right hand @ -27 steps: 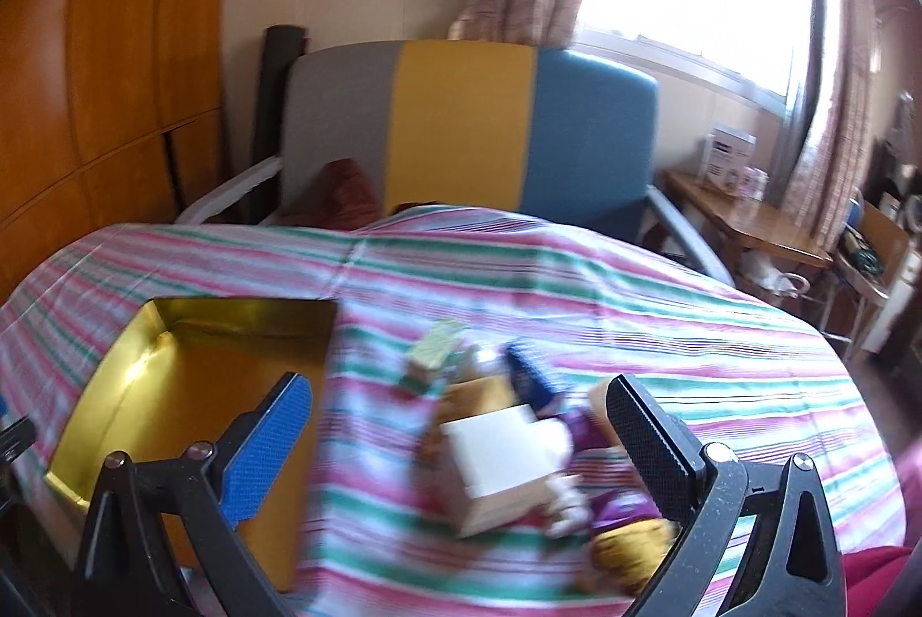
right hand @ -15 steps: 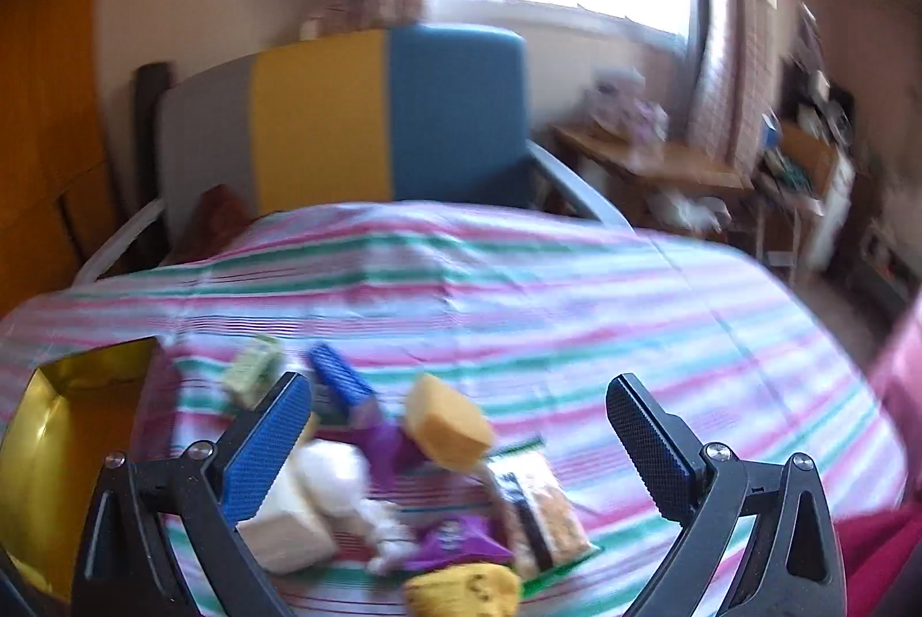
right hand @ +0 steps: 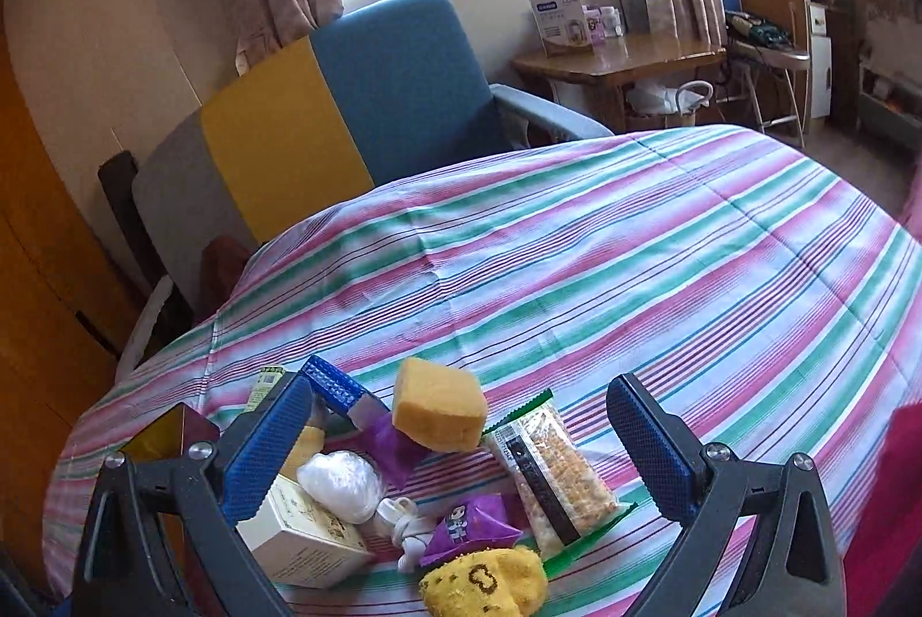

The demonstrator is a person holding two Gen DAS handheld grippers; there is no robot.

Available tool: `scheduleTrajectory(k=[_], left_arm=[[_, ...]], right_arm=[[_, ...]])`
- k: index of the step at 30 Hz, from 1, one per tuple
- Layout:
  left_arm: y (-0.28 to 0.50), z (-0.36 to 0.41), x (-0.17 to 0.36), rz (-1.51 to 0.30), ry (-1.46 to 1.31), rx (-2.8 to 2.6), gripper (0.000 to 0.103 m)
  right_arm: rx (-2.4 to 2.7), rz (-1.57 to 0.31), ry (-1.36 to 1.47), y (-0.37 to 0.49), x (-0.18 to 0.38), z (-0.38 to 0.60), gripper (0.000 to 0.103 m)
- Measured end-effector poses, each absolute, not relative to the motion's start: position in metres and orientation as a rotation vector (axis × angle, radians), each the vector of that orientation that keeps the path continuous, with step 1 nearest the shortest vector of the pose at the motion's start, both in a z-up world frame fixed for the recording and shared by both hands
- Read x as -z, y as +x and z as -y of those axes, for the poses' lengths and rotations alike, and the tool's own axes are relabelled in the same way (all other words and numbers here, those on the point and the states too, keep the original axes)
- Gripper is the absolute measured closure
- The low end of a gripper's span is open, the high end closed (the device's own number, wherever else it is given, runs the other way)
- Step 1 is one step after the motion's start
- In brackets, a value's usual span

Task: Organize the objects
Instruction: 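Grasp the white cardboard box with the left gripper and lift it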

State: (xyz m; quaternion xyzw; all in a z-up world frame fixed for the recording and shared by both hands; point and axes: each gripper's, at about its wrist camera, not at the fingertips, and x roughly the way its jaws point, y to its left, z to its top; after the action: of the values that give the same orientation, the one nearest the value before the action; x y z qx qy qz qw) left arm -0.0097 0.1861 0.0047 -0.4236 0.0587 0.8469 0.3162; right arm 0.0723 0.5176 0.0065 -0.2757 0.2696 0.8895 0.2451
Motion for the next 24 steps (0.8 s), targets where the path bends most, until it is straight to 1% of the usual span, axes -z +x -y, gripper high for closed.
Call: scheduleTrajectory(k=[4, 8, 16, 18, 19, 20, 24], left_arm=[[-0.008, -0.225, -0.004, -0.242, -1.093, -2.145, 0.038], [-0.006, -0.263, 0.002, -0.341, -1.056, -2.088, 0.033], [-0.016, -0.295, 0.017, -0.445, -1.04, -2.077, 0.033], [-0.021, -0.302, 0.023, -0.455, -1.04, -2.048, 0.028], [-0.024, -0.305, 0.026, -0.46, -1.041, -2.041, 0.022], [-0.027, -0.309, 0.029, -0.466, -1.035, -2.031, 0.019], [-0.039, -0.322, 0.039, -0.483, -1.05, -2.004, 0.018]], right_arm=[[-2.432, -0.765, -0.746, 0.074, -0.006, -0.52, 0.0], [-2.439, -0.794, -0.736, 0.076, -0.006, -0.522, 0.0], [-2.445, -0.87, -0.724, 0.079, -0.006, -0.529, 0.0], [-2.444, -0.879, -0.723, 0.08, -0.005, -0.529, 0.0], [-2.443, -0.883, -0.726, 0.079, -0.004, -0.53, 0.0], [-2.443, -0.888, -0.729, 0.079, -0.004, -0.53, 0.0], [-2.443, -0.899, -0.738, 0.079, -0.002, -0.53, 0.0]])
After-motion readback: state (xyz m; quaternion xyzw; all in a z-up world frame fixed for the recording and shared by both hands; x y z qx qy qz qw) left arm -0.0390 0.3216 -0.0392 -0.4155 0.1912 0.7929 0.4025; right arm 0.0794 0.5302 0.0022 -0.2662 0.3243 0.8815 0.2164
